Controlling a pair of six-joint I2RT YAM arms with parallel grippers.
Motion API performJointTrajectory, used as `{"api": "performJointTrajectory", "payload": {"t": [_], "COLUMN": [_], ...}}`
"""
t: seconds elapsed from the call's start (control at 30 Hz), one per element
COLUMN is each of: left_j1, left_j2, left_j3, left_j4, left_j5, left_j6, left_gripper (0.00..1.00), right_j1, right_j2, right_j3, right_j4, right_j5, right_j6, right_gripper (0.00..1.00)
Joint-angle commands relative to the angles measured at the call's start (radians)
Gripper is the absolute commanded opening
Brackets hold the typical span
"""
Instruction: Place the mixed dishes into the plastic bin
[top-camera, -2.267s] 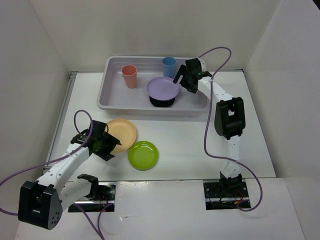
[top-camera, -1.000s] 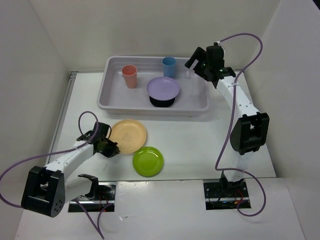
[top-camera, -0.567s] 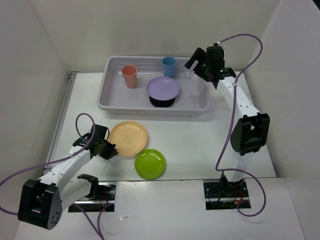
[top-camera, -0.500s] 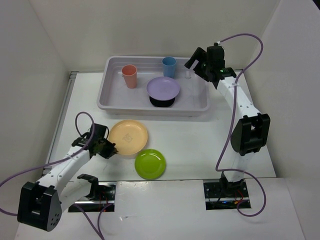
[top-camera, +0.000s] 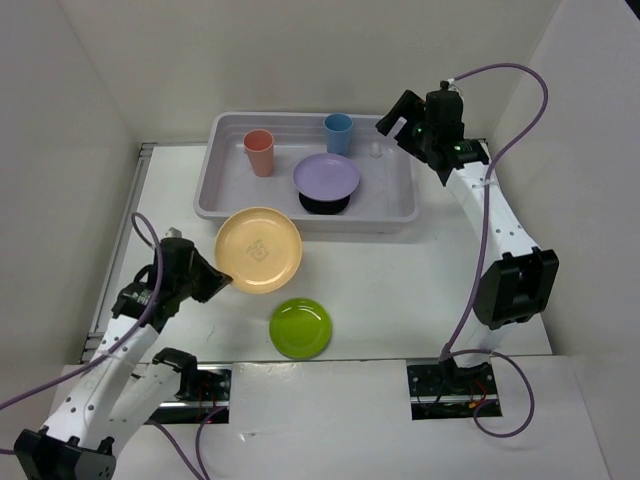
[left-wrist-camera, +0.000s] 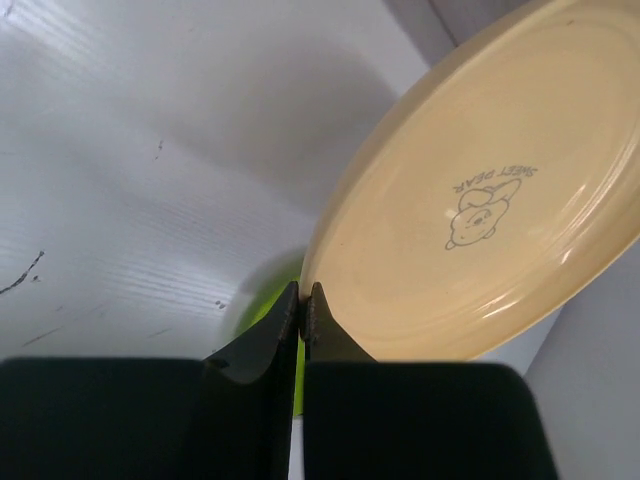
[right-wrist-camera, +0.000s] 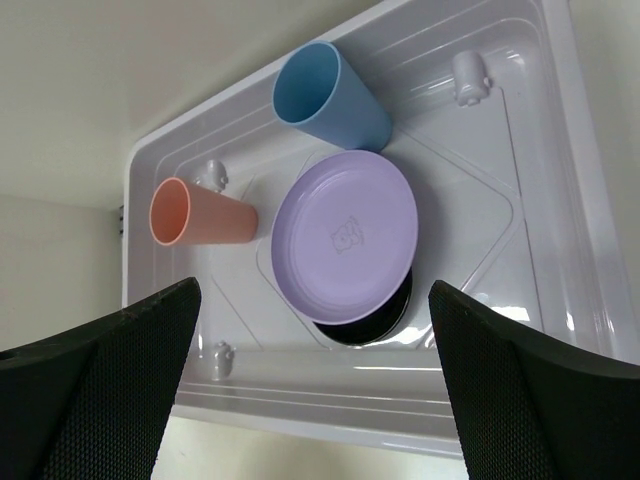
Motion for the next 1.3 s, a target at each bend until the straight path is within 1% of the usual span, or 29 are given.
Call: {"api": "performJointTrajectory", "payload": {"t": [0.0, 0.03, 0.07, 0.1, 0.13, 0.17, 0.2, 0.23, 0.27, 0.3, 0.33, 0.4, 0.43, 0.5, 0.53, 0.6, 0.7, 0.87, 1.0, 1.13, 1.2, 1.27], "left_j1": [-0.019, -0.019, -0.019, -0.019, -0.019, -0.029, -0.029, -0.040, -0.069, -0.086, -0.104, -0.141, -0.141, -0.141, -0.151, -0.151, -0.151, -0.128, -0.096, -0.073, -0.072, -0.063], "left_j2": [-0.021, 0.013, 0.041, 0.073, 0.158, 0.209, 0.264, 0.388, 0.453, 0.516, 0.627, 0.721, 0.813, 0.902, 0.979, 1.070, 1.163, 1.262, 1.340, 1.387, 1.398, 1.427], "left_j3": [0.132, 0.159, 0.217, 0.239, 0.258, 0.278, 0.319, 0.348, 0.383, 0.422, 0.489, 0.543, 0.568, 0.650, 0.678, 0.748, 0.822, 0.951, 1.005, 1.062, 1.080, 1.109], "left_j4": [0.024, 0.042, 0.092, 0.131, 0.168, 0.255, 0.293, 0.327, 0.365, 0.378, 0.398, 0.441, 0.453, 0.478, 0.488, 0.513, 0.522, 0.525, 0.525, 0.525, 0.512, 0.502], "left_j5": [-0.019, -0.019, -0.032, -0.033, -0.016, -0.003, 0.036, 0.049, 0.049, 0.049, 0.028, 0.012, 0.024, 0.059, 0.073, 0.073, 0.098, 0.136, 0.147, 0.147, 0.106, 0.095], "left_j6": [0.118, 0.130, 0.145, 0.146, 0.158, 0.158, 0.170, 0.190, 0.204, 0.231, 0.242, 0.251, 0.251, 0.251, 0.251, 0.236, 0.215, 0.193, 0.181, 0.161, 0.152, 0.152], "left_gripper": [0.00, 0.00, 0.00, 0.00, 0.00, 0.00, 0.00, 0.00, 0.00, 0.00, 0.00, 0.00, 0.00, 0.00, 0.00, 0.00, 0.00, 0.00, 0.00, 0.00, 0.00, 0.00], "right_j1": [-0.007, -0.007, -0.007, -0.007, -0.007, -0.007, -0.007, -0.007, -0.007, -0.007, -0.007, -0.007, -0.007, 0.002, 0.002, 0.002, 0.012, 0.012, 0.012, 0.012, 0.012, 0.012], "right_j2": [-0.077, -0.078, -0.094, -0.110, -0.119, -0.119, -0.142, -0.142, -0.156, -0.156, -0.165, -0.177, -0.186, -0.200, -0.212, -0.223, -0.233, -0.233, -0.214, -0.214, -0.205, -0.205], "right_j3": [-0.015, -0.024, -0.033, -0.033, -0.046, -0.059, -0.070, -0.070, -0.070, -0.070, -0.070, -0.070, -0.082, -0.092, -0.104, -0.118, -0.138, -0.148, -0.148, -0.148, -0.148, -0.148], "right_j4": [-0.015, -0.015, -0.015, -0.015, -0.015, -0.015, -0.015, -0.015, -0.015, -0.026, -0.038, -0.048, -0.048, -0.048, -0.048, -0.048, -0.048, -0.048, -0.048, -0.048, -0.048, -0.048], "right_j5": [0.013, 0.013, 0.013, 0.013, 0.013, 0.013, 0.013, 0.013, 0.013, 0.024, 0.024, 0.035, 0.035, 0.035, 0.045, 0.046, 0.046, 0.046, 0.055, 0.046, 0.046, 0.046], "right_j6": [-0.018, -0.018, -0.018, -0.018, -0.018, -0.018, -0.018, -0.027, -0.027, -0.027, -0.040, -0.049, -0.049, -0.049, -0.049, -0.049, -0.058, -0.067, -0.067, -0.067, -0.067, -0.067], "right_gripper": [1.00, 1.00, 1.00, 1.00, 1.00, 1.00, 1.00, 1.00, 1.00, 1.00, 1.00, 1.00, 1.00, 1.00, 1.00, 1.00, 1.00, 1.00, 1.00, 1.00, 1.00, 1.00]}}
